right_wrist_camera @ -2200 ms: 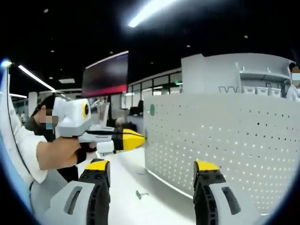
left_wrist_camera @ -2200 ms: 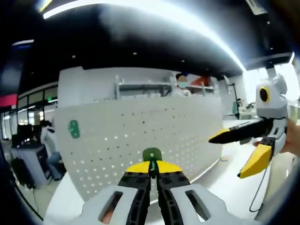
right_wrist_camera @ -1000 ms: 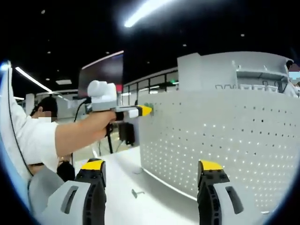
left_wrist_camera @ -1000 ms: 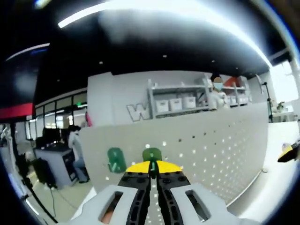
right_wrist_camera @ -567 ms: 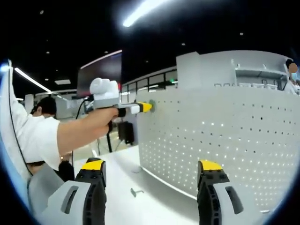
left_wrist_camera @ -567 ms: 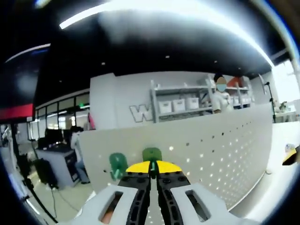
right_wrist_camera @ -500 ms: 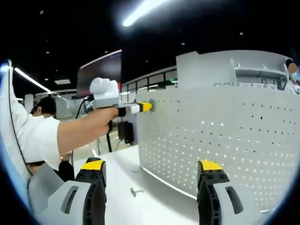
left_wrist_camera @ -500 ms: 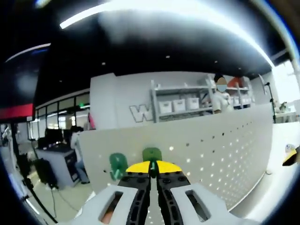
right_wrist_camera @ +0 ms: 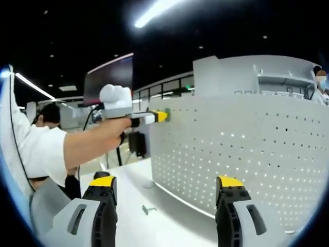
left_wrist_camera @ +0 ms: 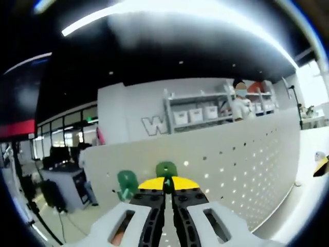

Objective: Insert the hook assembly into the mounting plate slot until the hook locks in place.

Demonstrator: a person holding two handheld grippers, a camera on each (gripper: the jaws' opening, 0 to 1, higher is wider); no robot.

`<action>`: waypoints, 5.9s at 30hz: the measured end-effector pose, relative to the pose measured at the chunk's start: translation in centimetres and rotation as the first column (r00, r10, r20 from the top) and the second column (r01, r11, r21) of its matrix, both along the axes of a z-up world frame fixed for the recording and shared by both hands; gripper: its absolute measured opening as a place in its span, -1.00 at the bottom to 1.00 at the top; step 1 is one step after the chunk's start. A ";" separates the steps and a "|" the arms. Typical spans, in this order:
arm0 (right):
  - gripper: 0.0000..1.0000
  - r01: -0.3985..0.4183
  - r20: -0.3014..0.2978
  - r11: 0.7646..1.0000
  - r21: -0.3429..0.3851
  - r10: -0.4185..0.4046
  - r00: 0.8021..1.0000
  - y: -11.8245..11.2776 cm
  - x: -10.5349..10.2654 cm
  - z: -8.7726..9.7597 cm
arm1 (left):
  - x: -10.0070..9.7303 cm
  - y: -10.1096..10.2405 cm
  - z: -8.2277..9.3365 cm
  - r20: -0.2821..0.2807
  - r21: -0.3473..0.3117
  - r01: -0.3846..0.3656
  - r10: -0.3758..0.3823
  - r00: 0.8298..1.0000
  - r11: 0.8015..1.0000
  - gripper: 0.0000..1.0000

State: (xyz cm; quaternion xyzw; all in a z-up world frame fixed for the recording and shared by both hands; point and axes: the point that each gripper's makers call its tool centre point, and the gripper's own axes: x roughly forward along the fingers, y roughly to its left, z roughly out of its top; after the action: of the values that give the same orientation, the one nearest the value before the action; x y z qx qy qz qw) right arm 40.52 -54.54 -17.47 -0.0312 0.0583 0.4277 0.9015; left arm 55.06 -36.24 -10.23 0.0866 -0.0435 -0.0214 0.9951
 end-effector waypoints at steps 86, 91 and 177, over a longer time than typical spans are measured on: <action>0.31 -0.375 -0.133 0.883 -0.282 0.351 0.927 1.8 -5.6 -12.9 | -15.6 -0.7 -9.7 -0.160 -0.062 0.080 -0.089 0.983 0.995 -0.47; 0.26 -0.439 -0.203 0.850 -0.291 0.393 0.897 1.8 -6.3 -16.2 | -16.0 -0.6 -10.1 -0.169 -0.063 0.081 -0.091 0.982 0.995 -0.49; -0.98 -0.585 -0.271 0.613 -0.532 0.531 0.803 4.6 -7.0 -24.3 | -17.1 -1.8 -11.8 -0.239 -0.004 0.127 -0.124 0.963 0.992 -0.11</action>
State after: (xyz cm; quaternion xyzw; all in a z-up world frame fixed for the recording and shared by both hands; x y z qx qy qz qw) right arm 33.48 -49.98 -41.76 -0.3083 0.2145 0.6473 0.6633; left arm 37.95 -38.01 -22.07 0.0862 0.0712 -0.0949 0.9892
